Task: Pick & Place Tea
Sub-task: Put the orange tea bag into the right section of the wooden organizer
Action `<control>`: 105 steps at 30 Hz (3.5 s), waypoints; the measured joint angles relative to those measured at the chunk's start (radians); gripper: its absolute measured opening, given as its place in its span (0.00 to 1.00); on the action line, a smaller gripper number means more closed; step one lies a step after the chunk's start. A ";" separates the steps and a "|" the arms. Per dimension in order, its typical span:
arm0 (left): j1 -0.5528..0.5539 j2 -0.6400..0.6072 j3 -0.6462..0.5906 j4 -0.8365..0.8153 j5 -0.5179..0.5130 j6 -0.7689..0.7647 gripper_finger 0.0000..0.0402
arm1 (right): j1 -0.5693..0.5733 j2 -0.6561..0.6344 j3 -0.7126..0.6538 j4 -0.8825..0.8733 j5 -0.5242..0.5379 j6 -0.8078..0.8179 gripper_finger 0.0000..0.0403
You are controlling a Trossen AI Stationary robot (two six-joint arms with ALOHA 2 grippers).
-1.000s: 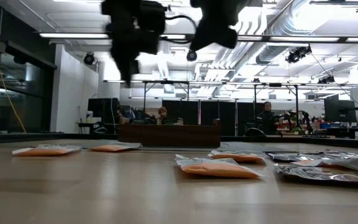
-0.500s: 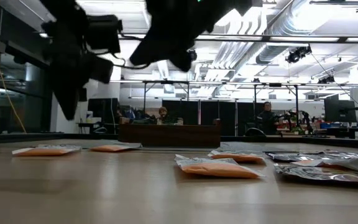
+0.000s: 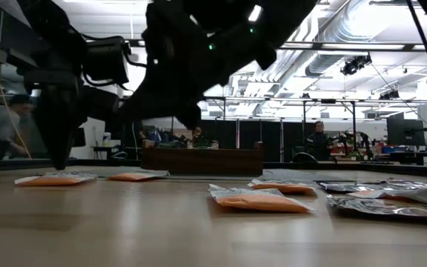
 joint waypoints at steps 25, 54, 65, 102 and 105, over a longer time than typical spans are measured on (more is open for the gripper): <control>0.000 0.001 -0.004 0.036 0.095 0.080 0.00 | 0.004 0.283 0.347 -0.266 0.028 0.067 0.00; 0.002 0.220 0.002 0.203 0.363 -0.091 0.44 | 0.023 0.283 0.330 -0.277 0.096 0.153 0.00; 0.000 0.250 0.001 0.211 0.374 -0.094 0.04 | 0.038 0.285 0.330 -0.274 0.124 0.172 0.00; -0.131 0.093 0.557 -0.257 -0.426 0.329 0.00 | -0.090 -0.279 0.329 -0.828 0.196 0.010 0.22; -0.144 0.094 0.627 -0.282 -0.504 0.347 0.00 | -0.113 -0.281 0.329 -0.835 0.159 0.007 0.34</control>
